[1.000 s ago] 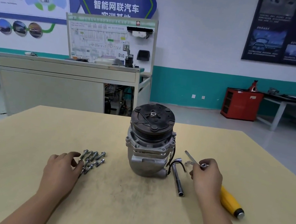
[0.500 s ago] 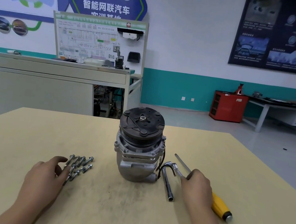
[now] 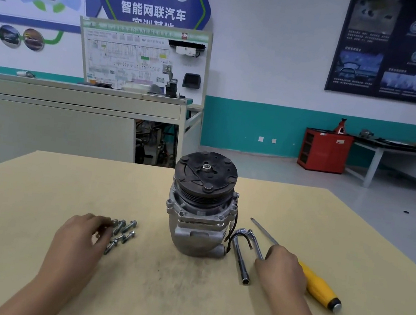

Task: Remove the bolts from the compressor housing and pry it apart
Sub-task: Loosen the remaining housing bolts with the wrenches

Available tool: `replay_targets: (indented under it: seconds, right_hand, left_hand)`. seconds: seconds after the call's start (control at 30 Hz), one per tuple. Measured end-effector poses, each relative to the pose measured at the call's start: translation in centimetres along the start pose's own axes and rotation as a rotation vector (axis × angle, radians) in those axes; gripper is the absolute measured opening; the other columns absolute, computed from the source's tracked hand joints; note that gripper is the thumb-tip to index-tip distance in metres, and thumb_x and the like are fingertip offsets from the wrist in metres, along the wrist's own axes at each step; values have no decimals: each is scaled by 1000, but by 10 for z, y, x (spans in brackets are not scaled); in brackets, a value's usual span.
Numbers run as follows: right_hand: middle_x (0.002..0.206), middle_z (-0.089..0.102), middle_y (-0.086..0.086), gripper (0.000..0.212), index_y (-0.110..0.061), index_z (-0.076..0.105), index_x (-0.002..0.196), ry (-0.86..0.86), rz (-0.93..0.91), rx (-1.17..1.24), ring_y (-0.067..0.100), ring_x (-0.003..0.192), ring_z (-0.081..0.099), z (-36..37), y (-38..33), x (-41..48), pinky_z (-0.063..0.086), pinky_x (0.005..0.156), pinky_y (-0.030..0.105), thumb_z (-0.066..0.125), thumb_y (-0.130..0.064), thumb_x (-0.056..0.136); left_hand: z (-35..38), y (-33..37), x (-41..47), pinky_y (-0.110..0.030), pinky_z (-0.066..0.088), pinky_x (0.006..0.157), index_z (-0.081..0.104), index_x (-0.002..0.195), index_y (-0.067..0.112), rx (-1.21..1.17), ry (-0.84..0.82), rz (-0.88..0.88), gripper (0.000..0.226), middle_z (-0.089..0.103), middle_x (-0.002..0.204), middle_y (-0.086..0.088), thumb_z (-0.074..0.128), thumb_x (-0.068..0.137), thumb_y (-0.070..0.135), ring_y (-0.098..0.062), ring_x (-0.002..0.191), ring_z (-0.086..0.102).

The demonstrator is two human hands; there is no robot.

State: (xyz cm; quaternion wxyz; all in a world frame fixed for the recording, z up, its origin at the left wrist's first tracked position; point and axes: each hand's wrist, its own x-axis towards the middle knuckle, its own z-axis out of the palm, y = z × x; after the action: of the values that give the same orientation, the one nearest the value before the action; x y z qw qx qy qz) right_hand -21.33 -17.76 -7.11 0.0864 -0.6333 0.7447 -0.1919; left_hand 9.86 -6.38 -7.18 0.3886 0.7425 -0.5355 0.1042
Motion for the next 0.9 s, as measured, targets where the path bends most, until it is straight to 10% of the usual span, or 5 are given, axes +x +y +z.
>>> replay_targets:
  seconds: [0.13,0.23,0.33,0.6,0.9]
  right_hand:
    - [88,56,1,7,-18,54,87,8,4,-11,21,75,50,0,0,-1,29,47,20,51,-25,88]
    - [93,57,4,21,-15,58,94,141,-55,99,25,86,55,1,0,1,35,58,26,56,-35,89]
    - [88,58,0,19,-16,58,96,358,-273,717,23,87,58,-1,-9,-2,39,66,29,62,-33,88]
    - [147,31,-17,114,-40,11,147,-286,-566,922,7,132,35,-8,-30,4,34,110,38,82,-52,59]
    - [126,59,-21,98,-30,44,133,-507,-700,992,1,120,53,-5,-37,20,45,92,19,79,-69,50]
  left_hand:
    - [-1,31,12,-25,37,69,71,93,19,-148,-38,153,13,60,80,10,74,81,14,-17,81,58]
    - [5,56,22,-13,37,80,50,125,32,-390,-195,122,62,54,108,18,76,70,44,0,100,51]
    - [15,75,37,-27,34,97,20,146,36,-616,-402,58,112,38,137,14,84,56,54,-3,124,40]
    - [40,85,47,-15,49,89,6,141,48,-992,-660,-8,135,46,131,24,90,36,35,13,109,55]
    - [51,84,42,-24,43,103,7,145,45,-1019,-607,-35,134,46,141,16,89,40,38,3,122,52]
